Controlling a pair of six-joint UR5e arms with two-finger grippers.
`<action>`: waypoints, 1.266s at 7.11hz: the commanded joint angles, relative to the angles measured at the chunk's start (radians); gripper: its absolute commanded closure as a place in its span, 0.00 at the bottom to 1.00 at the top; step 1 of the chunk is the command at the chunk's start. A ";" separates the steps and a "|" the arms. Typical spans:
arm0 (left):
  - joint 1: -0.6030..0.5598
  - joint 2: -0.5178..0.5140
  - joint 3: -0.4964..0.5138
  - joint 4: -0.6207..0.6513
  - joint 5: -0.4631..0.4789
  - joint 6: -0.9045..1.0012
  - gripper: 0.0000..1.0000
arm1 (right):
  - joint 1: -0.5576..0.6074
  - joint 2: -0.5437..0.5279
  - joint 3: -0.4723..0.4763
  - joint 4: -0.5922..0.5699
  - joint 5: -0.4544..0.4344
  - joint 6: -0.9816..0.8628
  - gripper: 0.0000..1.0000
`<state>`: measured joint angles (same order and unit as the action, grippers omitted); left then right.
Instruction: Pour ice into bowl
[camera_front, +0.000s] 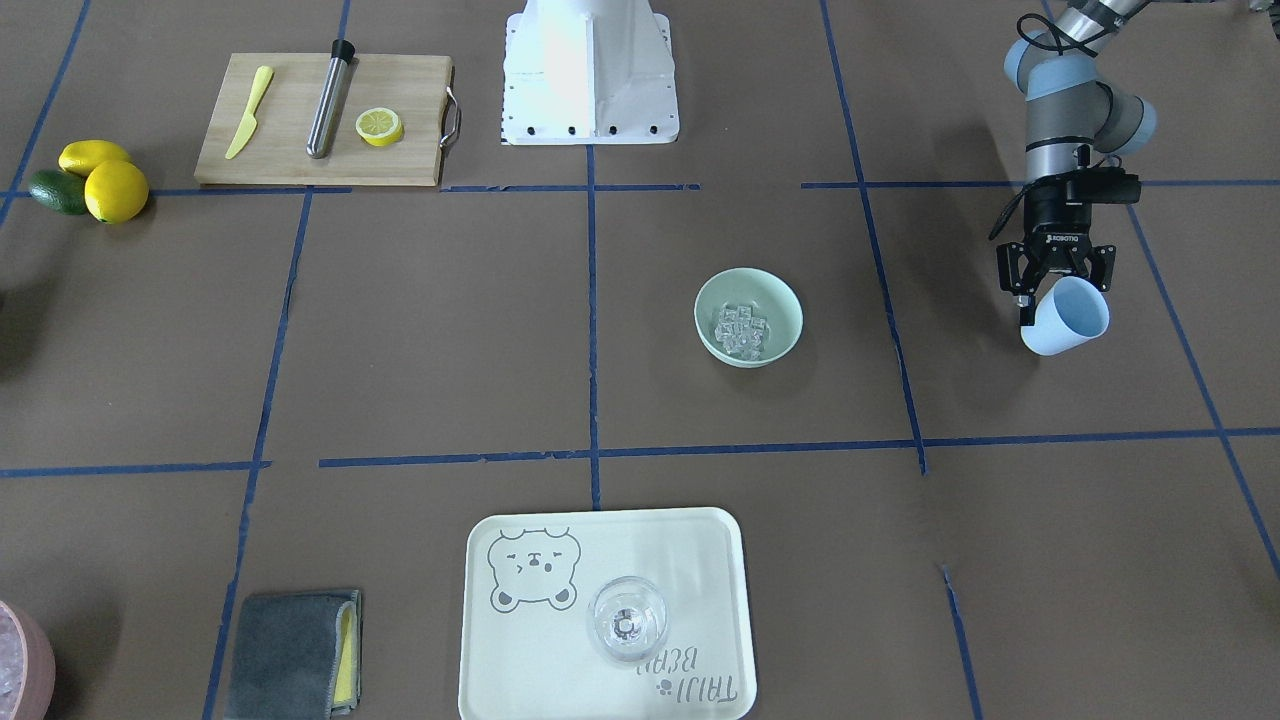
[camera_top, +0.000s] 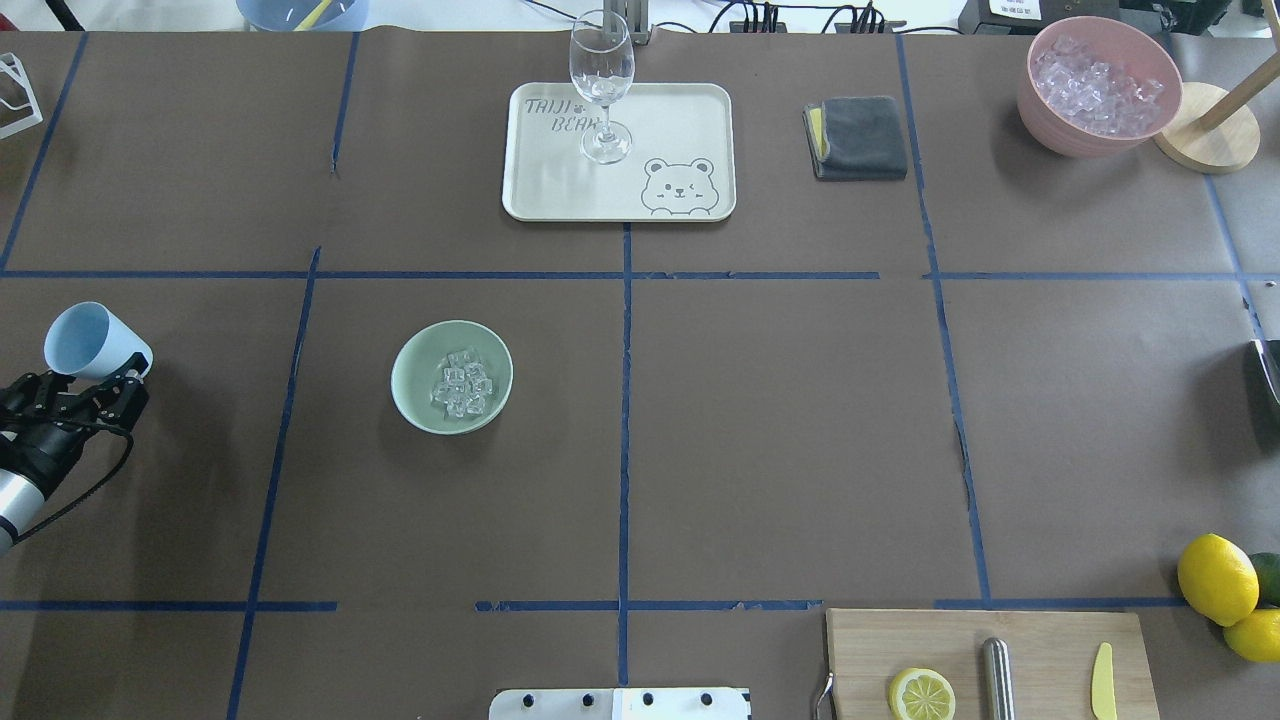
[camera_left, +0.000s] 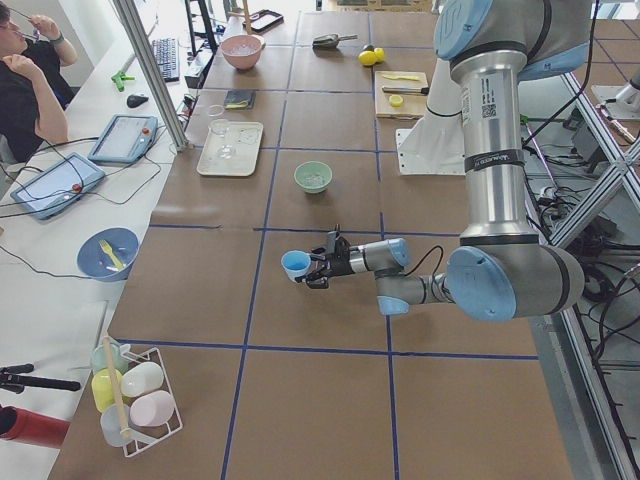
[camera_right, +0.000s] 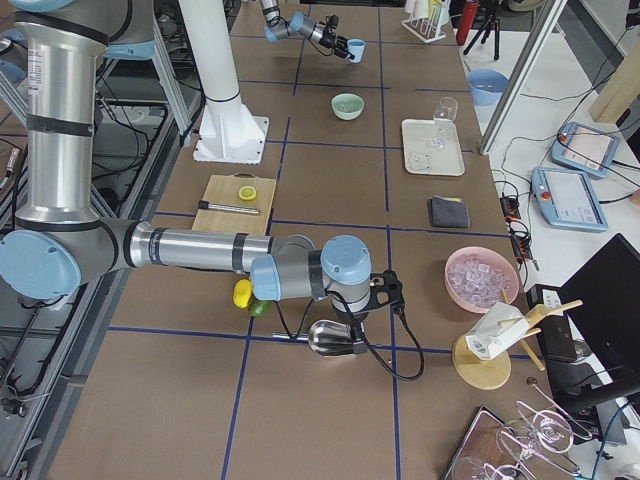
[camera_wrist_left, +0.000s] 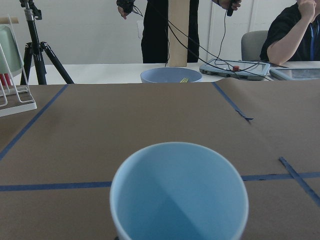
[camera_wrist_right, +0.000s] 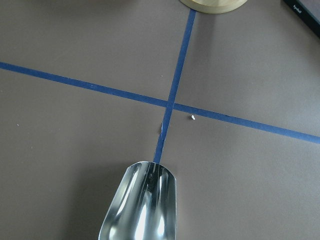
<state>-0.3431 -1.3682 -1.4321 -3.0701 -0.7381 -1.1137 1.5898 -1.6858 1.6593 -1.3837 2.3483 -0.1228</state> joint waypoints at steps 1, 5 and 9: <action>0.003 -0.003 0.010 0.002 0.000 0.002 1.00 | 0.001 0.002 -0.001 0.000 0.000 0.000 0.00; 0.004 -0.009 0.021 0.001 0.003 -0.001 0.00 | 0.001 0.002 -0.001 0.000 0.000 0.000 0.00; -0.002 0.009 0.001 -0.022 -0.003 0.037 0.00 | 0.001 0.003 0.002 0.000 0.000 0.002 0.00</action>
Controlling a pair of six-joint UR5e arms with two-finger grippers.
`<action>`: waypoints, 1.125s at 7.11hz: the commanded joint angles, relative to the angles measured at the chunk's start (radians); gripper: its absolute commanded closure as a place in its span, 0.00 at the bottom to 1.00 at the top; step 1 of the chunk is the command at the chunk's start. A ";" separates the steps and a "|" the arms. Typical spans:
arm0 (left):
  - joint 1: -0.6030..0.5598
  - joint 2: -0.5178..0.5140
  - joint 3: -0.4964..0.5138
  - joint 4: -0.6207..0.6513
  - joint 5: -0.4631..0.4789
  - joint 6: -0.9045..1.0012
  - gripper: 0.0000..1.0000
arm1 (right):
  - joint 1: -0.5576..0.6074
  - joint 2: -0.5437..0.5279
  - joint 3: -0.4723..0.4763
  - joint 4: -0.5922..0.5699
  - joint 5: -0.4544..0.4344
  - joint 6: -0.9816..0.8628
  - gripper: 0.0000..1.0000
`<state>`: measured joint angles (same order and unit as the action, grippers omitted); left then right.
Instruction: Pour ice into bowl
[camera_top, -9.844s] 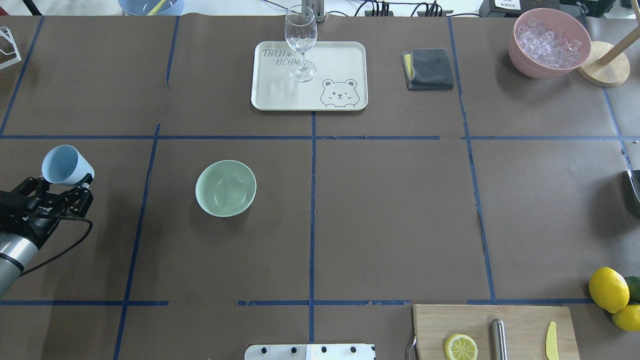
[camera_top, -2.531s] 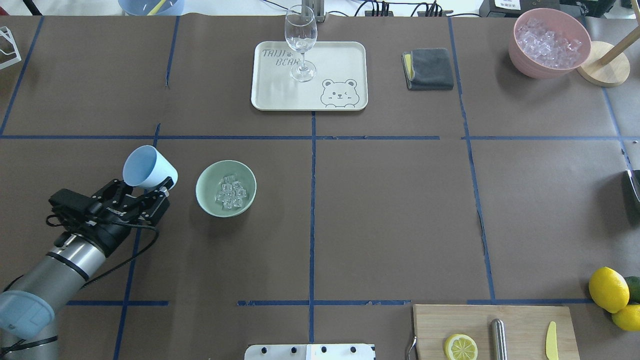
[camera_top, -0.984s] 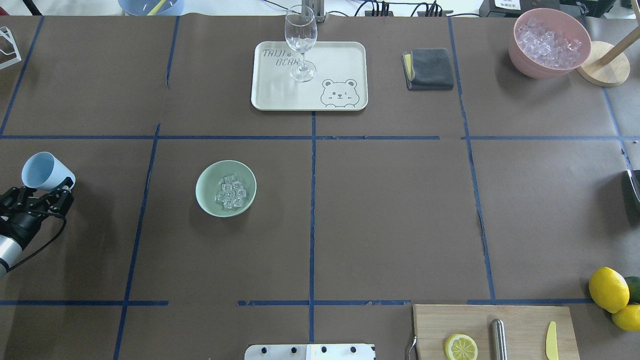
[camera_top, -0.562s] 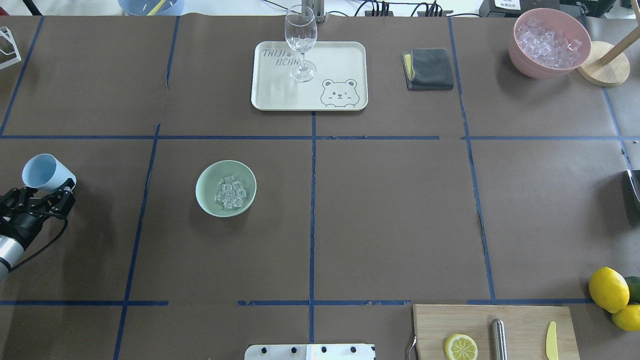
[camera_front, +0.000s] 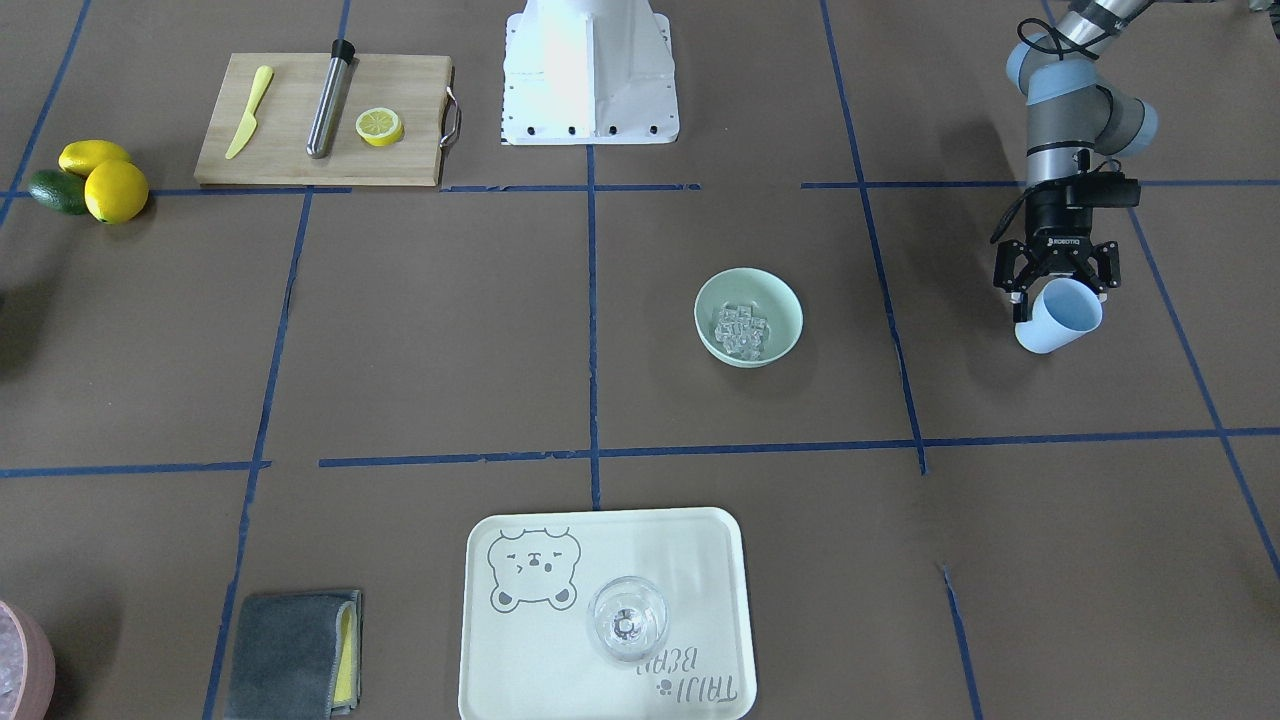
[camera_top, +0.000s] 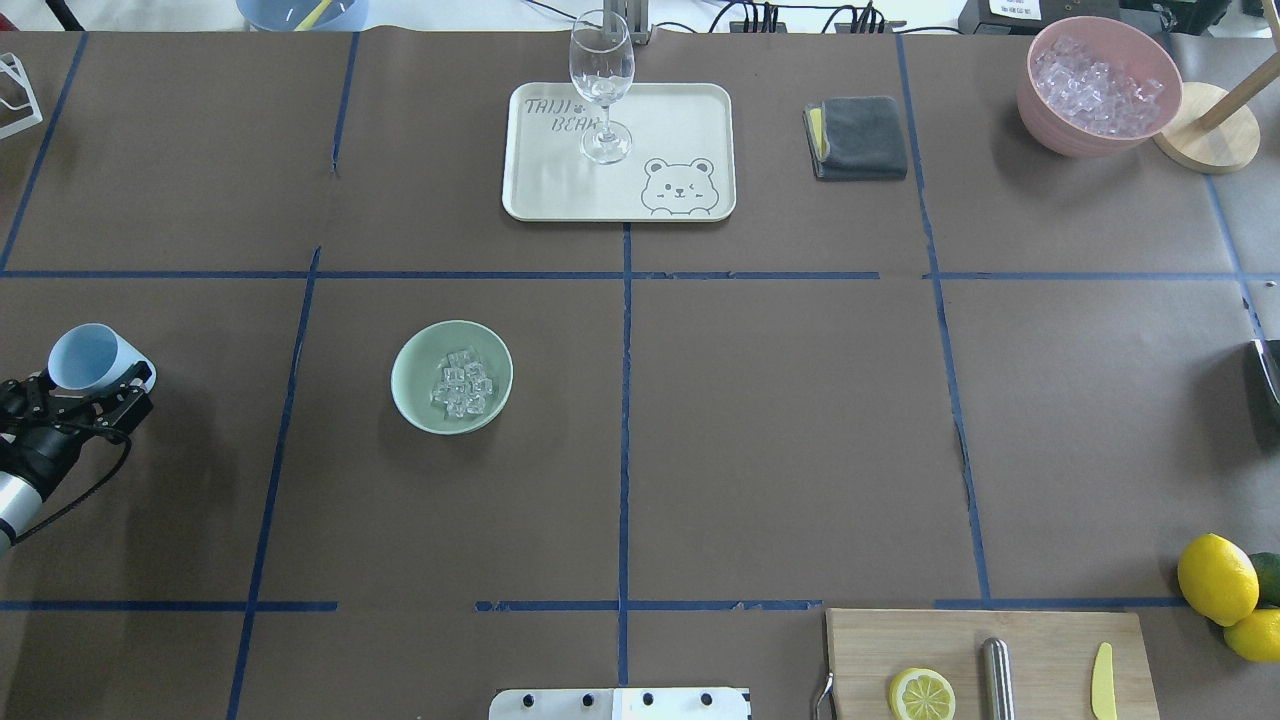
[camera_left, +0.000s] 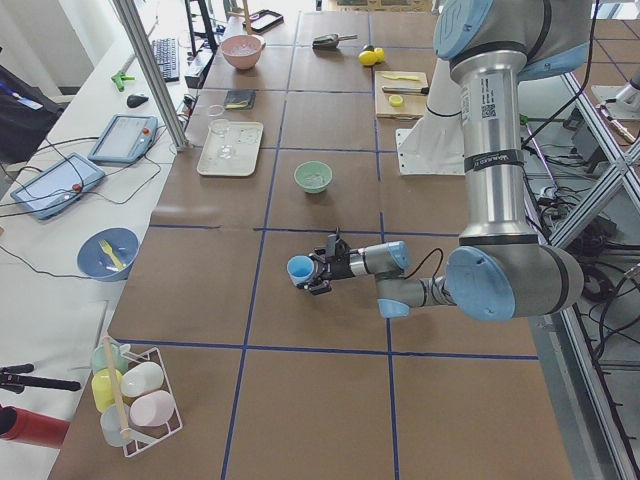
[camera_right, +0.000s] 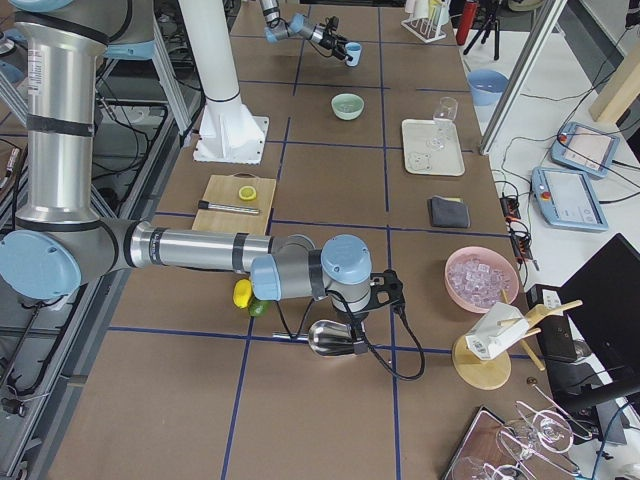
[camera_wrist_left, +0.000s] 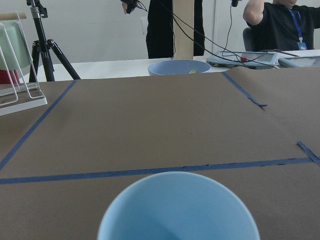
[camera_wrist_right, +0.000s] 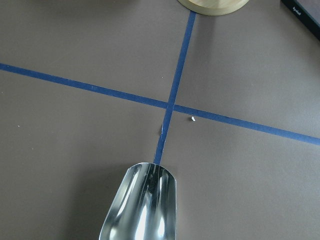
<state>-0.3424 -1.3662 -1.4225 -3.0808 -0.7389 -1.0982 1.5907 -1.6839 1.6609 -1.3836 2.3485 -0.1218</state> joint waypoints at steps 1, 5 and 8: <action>-0.010 0.019 -0.022 -0.016 -0.010 0.029 0.00 | 0.000 0.001 0.000 0.000 0.000 0.001 0.00; -0.224 0.081 -0.193 -0.056 -0.234 0.272 0.00 | 0.000 0.006 -0.001 0.000 -0.002 0.001 0.00; -0.607 0.072 -0.260 0.020 -0.728 0.568 0.00 | 0.000 0.015 0.013 0.000 0.000 0.005 0.00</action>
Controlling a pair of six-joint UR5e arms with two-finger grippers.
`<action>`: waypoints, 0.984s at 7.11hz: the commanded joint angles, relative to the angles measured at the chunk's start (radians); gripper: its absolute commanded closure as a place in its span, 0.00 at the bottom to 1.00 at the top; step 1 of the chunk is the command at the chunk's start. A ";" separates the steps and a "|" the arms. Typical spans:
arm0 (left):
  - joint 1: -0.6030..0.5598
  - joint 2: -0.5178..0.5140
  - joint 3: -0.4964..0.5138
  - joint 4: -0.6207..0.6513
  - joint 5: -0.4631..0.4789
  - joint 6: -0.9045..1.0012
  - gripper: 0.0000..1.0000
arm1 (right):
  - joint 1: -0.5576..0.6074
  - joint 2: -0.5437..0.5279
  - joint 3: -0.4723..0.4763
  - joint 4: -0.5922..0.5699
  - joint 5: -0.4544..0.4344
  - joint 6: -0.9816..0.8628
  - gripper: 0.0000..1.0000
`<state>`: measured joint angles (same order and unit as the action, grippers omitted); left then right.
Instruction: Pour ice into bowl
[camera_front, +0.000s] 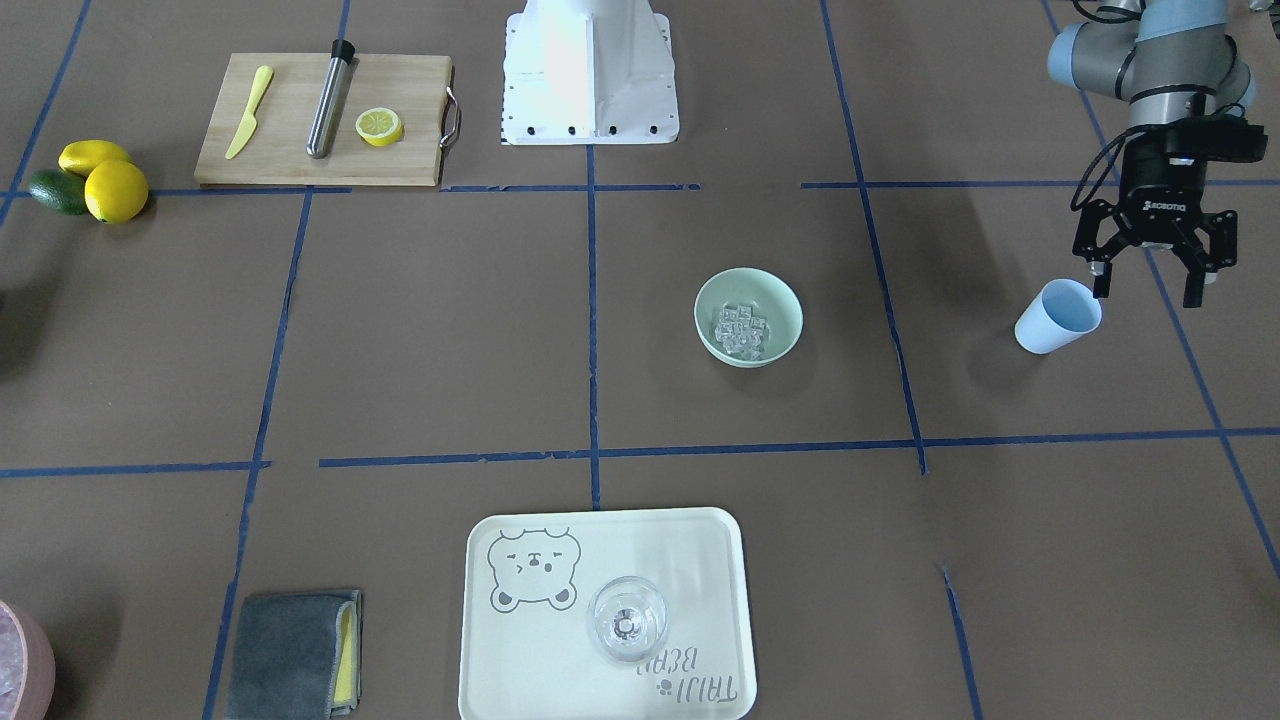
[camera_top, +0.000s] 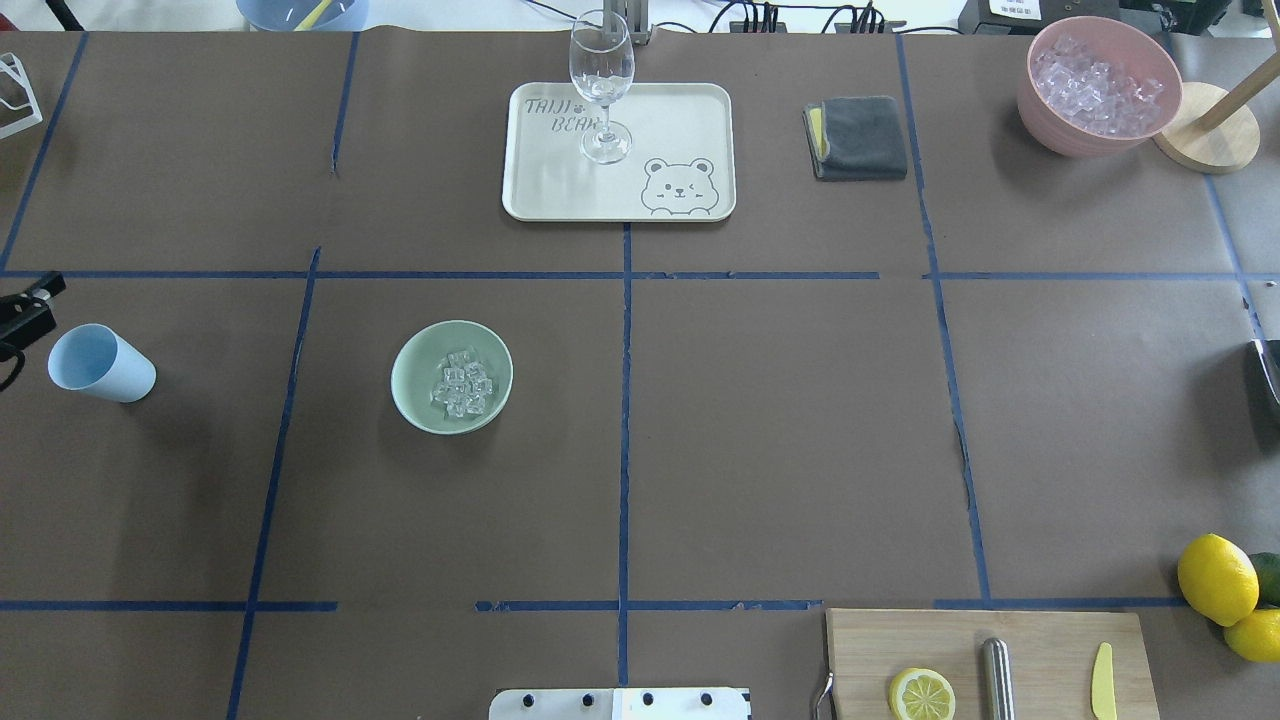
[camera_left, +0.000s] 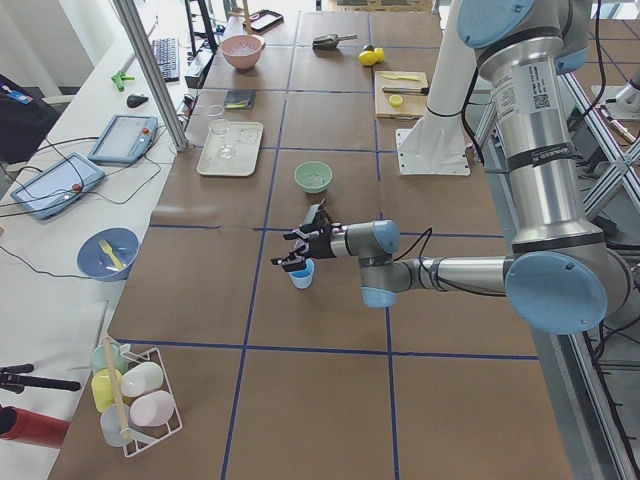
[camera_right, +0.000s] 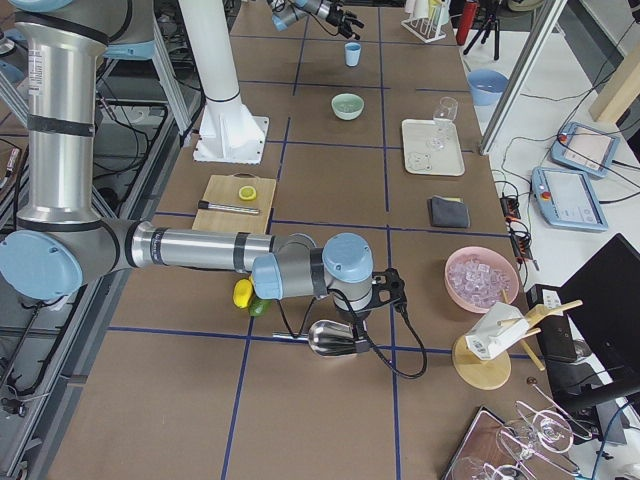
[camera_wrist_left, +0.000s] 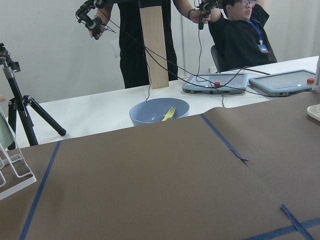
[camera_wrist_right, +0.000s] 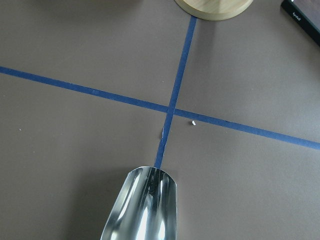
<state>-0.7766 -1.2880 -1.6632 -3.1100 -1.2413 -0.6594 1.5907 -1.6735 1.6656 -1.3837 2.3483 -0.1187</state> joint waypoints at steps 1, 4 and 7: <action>-0.364 -0.020 -0.061 0.186 -0.455 0.250 0.00 | 0.000 0.005 0.026 0.000 0.003 0.004 0.00; -0.715 -0.105 -0.104 0.632 -0.756 0.558 0.00 | -0.003 0.003 0.083 0.002 0.015 0.007 0.00; -0.806 -0.213 -0.089 1.198 -0.839 0.566 0.00 | -0.049 -0.008 0.079 0.189 0.072 0.007 0.00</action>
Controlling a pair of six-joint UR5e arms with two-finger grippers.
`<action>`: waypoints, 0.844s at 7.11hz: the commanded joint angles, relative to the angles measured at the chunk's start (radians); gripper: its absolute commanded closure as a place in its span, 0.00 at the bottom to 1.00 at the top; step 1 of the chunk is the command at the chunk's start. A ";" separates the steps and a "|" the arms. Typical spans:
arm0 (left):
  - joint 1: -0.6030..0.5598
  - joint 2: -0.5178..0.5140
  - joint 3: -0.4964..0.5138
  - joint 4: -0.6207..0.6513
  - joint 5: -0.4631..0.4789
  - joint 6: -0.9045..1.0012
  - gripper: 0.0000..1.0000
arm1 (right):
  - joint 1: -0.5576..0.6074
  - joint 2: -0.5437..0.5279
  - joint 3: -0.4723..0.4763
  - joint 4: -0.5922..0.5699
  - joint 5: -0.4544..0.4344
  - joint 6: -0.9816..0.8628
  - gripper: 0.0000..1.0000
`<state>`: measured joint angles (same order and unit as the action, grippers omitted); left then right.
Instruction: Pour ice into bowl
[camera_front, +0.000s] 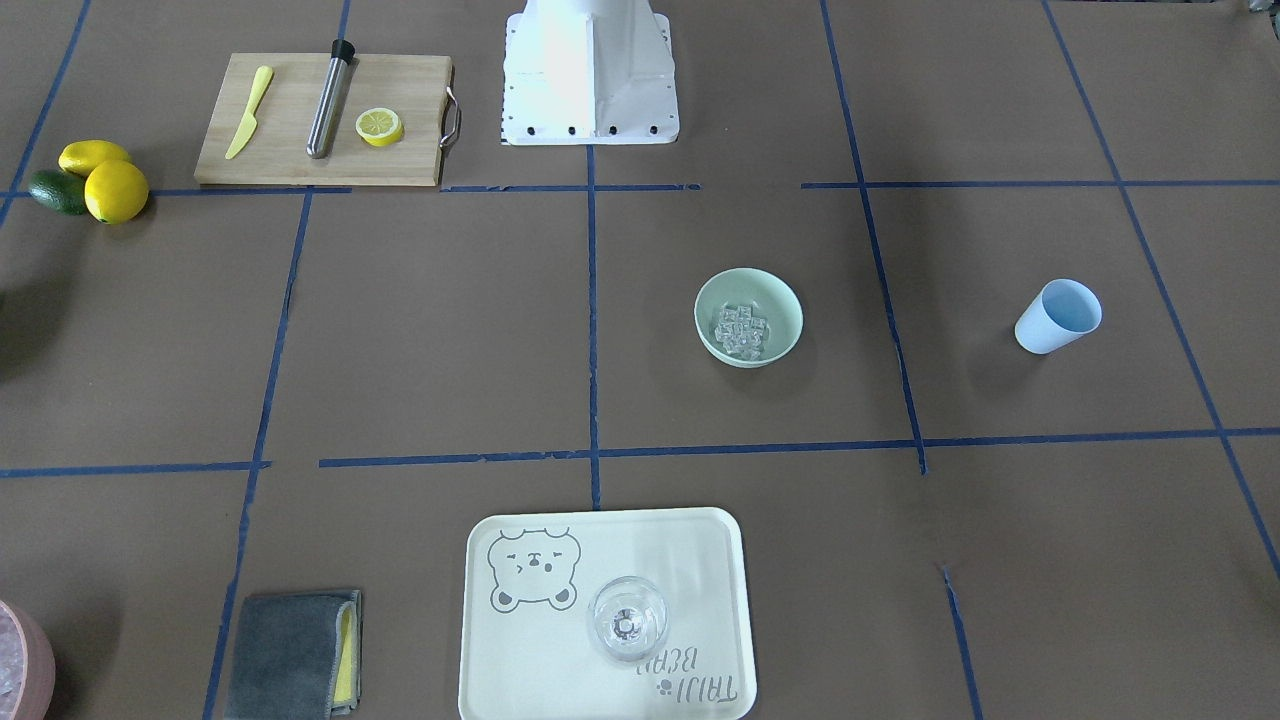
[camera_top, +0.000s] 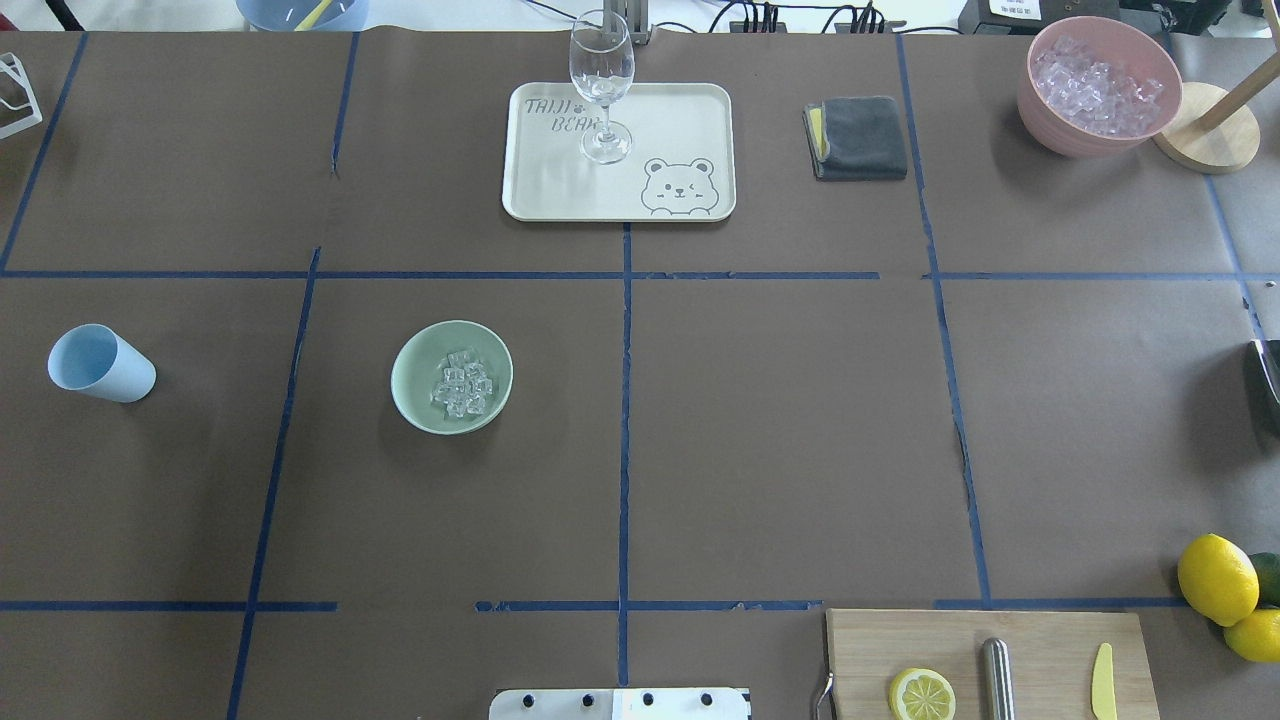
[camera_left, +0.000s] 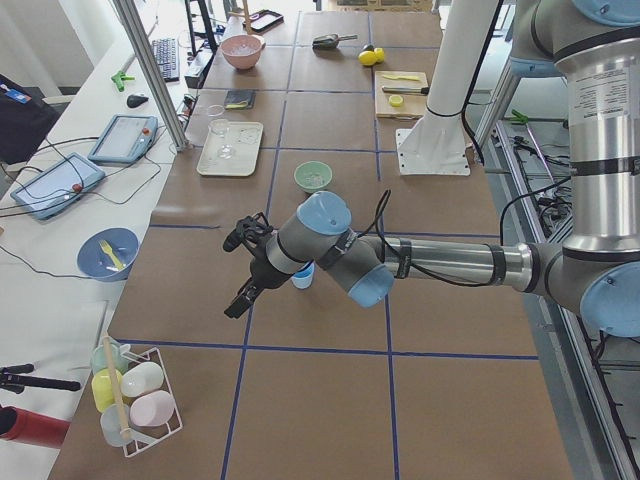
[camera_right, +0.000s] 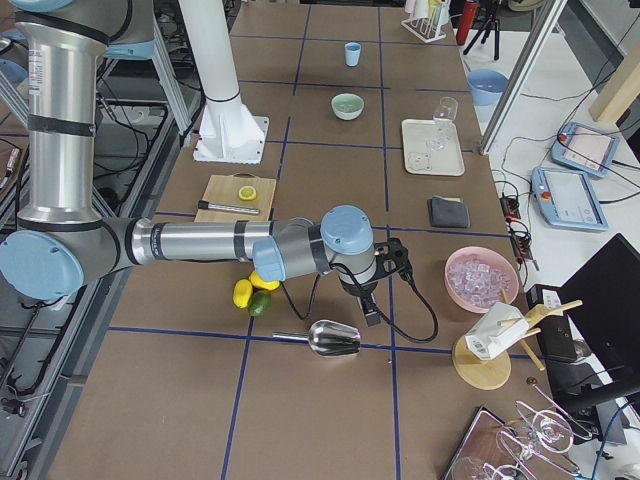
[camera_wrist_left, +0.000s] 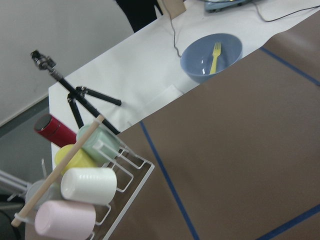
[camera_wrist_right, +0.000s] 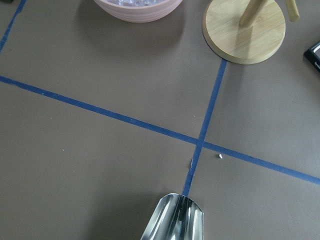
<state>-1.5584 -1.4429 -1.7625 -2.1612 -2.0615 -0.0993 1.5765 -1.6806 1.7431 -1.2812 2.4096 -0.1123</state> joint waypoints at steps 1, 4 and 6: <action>-0.043 -0.085 0.005 0.371 -0.063 0.004 0.00 | -0.082 0.008 0.003 0.155 0.040 0.035 0.00; -0.045 0.004 0.029 0.448 -0.270 0.003 0.00 | -0.270 0.112 0.093 0.215 0.080 0.412 0.00; -0.045 0.027 0.012 0.454 -0.309 0.003 0.00 | -0.385 0.209 0.113 0.207 0.068 0.564 0.00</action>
<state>-1.6033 -1.4283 -1.7445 -1.7113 -2.3473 -0.0964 1.2658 -1.5349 1.8405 -1.0702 2.4855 0.3496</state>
